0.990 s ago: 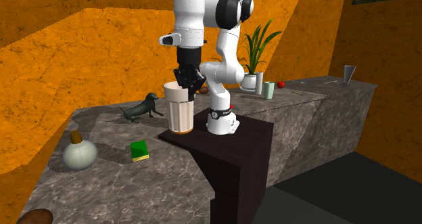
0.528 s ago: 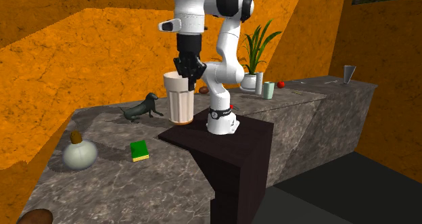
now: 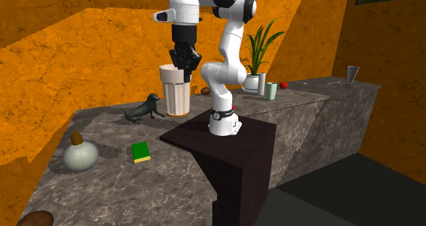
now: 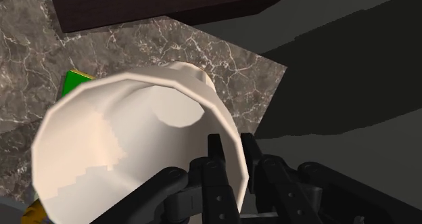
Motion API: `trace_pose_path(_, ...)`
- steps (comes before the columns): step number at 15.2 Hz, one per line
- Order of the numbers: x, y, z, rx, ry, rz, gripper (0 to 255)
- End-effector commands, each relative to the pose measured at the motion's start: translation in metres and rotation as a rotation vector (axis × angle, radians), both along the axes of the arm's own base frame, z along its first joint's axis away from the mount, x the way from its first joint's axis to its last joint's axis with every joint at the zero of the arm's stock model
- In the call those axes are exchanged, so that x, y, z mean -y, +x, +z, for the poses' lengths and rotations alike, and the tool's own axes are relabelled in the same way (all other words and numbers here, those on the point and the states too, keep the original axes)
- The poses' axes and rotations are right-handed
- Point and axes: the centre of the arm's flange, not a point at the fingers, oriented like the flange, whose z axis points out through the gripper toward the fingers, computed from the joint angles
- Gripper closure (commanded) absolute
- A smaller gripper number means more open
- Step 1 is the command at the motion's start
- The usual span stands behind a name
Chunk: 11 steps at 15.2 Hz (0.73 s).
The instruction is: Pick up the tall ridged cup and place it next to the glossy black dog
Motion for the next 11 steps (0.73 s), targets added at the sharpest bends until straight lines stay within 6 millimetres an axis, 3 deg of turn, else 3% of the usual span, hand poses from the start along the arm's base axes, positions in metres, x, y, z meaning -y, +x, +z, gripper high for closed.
trace_pose_path(1, 0.025, -0.004, 0.001, 0.000, 0.000, 0.001, 255)
trace_pose_path(11, 0.156, -0.025, 0.001, 0.000, 0.000, 0.001, 255)
